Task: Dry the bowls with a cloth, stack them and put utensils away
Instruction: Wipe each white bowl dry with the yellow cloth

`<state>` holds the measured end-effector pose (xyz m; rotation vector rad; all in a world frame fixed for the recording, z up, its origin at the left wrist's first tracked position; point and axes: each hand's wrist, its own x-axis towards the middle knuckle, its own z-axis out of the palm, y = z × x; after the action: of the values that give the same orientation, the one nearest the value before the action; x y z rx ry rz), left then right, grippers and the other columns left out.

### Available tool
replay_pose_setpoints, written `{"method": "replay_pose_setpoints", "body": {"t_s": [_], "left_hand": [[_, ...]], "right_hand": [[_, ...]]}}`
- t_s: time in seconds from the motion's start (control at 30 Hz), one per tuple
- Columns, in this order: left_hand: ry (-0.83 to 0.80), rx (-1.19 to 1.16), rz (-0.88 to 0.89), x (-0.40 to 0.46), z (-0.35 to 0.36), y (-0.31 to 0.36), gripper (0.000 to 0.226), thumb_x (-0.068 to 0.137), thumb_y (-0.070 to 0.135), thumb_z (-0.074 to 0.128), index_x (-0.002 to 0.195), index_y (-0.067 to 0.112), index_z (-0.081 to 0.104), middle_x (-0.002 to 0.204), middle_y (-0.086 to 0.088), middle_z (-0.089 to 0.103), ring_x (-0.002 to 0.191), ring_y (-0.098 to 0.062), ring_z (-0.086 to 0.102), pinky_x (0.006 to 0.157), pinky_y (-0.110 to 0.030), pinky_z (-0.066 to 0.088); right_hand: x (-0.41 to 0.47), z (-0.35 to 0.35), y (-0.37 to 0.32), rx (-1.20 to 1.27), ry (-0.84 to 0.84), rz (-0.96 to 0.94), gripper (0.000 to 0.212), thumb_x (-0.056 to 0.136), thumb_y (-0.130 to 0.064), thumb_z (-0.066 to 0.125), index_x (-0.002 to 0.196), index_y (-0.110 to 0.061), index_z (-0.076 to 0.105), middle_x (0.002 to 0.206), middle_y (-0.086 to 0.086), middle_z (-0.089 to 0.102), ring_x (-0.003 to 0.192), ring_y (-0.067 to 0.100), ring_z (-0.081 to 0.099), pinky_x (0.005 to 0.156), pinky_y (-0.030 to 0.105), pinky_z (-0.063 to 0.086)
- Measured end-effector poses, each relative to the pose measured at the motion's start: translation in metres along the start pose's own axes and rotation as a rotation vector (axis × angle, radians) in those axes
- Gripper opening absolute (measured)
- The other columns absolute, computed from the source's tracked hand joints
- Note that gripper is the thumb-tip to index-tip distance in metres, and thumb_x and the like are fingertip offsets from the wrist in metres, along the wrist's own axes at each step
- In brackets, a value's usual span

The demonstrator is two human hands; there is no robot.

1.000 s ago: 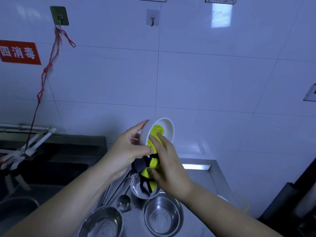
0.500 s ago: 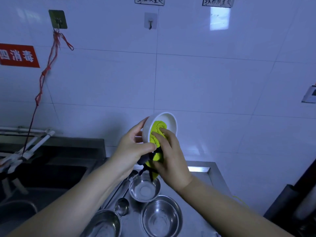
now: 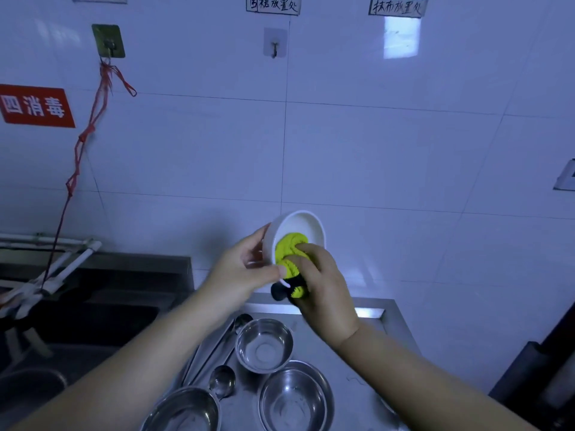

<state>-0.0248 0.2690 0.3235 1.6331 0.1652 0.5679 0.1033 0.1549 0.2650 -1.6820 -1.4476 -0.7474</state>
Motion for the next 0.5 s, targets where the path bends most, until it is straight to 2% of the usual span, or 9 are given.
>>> {"method": "replay_pose_setpoints", "body": {"t_s": [0.07,0.13,0.17,0.23,0.33,0.37,0.43,0.5], "left_hand": [[0.061,-0.016,0.028,-0.004,0.009,-0.007,0.066,0.064,0.015,0.072,0.122,0.041,0.058,0.108,-0.011,0.068,0.092,-0.018,0.065,0.080,-0.037,0.055],[0.089,-0.036,0.030,-0.004,0.010,-0.006,0.062,0.063,0.016,0.071,0.115,0.049,0.061,0.107,-0.012,0.068,0.085,-0.018,0.066,0.077,-0.036,0.056],[0.077,-0.024,0.034,-0.003,0.008,-0.005,0.060,0.062,0.016,0.071,0.109,0.053,0.063,0.106,-0.012,0.068,0.083,-0.016,0.065,0.077,-0.031,0.056],[0.029,0.048,0.029,-0.001,-0.001,-0.001,0.056,0.058,0.020,0.070,0.102,0.054,0.065,0.103,-0.009,0.070,0.084,-0.013,0.063,0.079,-0.027,0.053],[-0.140,0.128,-0.060,0.005,-0.014,0.006,0.051,0.057,0.022,0.068,0.105,0.038,0.070,0.098,-0.009,0.068,0.089,-0.014,0.060,0.087,-0.034,0.050],[-0.176,0.138,-0.090,0.008,-0.017,0.008,0.051,0.056,0.024,0.068,0.107,0.032,0.071,0.096,-0.007,0.067,0.089,-0.014,0.059,0.086,-0.035,0.050],[-0.134,0.091,-0.095,0.013,-0.016,0.009,0.051,0.058,0.022,0.070,0.108,0.025,0.071,0.094,-0.002,0.069,0.088,-0.013,0.062,0.078,-0.026,0.051],[-0.019,0.002,-0.046,0.012,-0.006,0.005,0.051,0.065,0.016,0.068,0.114,0.028,0.065,0.098,0.001,0.072,0.090,-0.012,0.065,0.074,-0.021,0.052]], "right_hand": [[-0.002,0.009,-0.015,0.175,0.015,0.220,0.061,0.063,-0.006,0.075,0.112,-0.032,0.050,0.126,-0.010,0.036,0.097,0.017,0.059,0.078,0.025,0.050],[-0.005,0.012,-0.021,0.243,-0.001,0.265,0.065,0.062,-0.004,0.078,0.112,-0.034,0.050,0.132,-0.014,0.033,0.099,0.015,0.061,0.082,0.025,0.050],[-0.006,0.010,-0.018,0.237,-0.027,0.221,0.064,0.064,-0.003,0.076,0.114,-0.032,0.050,0.136,-0.012,0.033,0.104,0.019,0.060,0.086,0.028,0.050],[-0.006,0.002,-0.005,0.122,-0.102,-0.009,0.058,0.070,0.001,0.067,0.120,-0.022,0.050,0.141,-0.001,0.035,0.111,0.028,0.053,0.092,0.032,0.045],[-0.001,-0.013,0.024,-0.168,-0.190,-0.473,0.031,0.086,0.001,0.054,0.114,-0.012,0.049,0.137,0.011,0.039,0.094,0.031,0.050,0.078,0.035,0.046],[0.003,-0.016,0.030,-0.243,-0.199,-0.562,0.025,0.089,-0.001,0.053,0.111,-0.012,0.048,0.135,0.012,0.040,0.091,0.031,0.051,0.073,0.037,0.047],[0.009,-0.017,0.034,-0.287,-0.170,-0.548,0.019,0.091,-0.003,0.053,0.107,-0.012,0.048,0.133,0.011,0.043,0.086,0.031,0.052,0.068,0.037,0.048],[0.011,-0.012,0.027,-0.226,-0.072,-0.359,0.018,0.087,-0.005,0.051,0.104,-0.012,0.051,0.130,0.012,0.048,0.085,0.029,0.049,0.071,0.036,0.046]]}}
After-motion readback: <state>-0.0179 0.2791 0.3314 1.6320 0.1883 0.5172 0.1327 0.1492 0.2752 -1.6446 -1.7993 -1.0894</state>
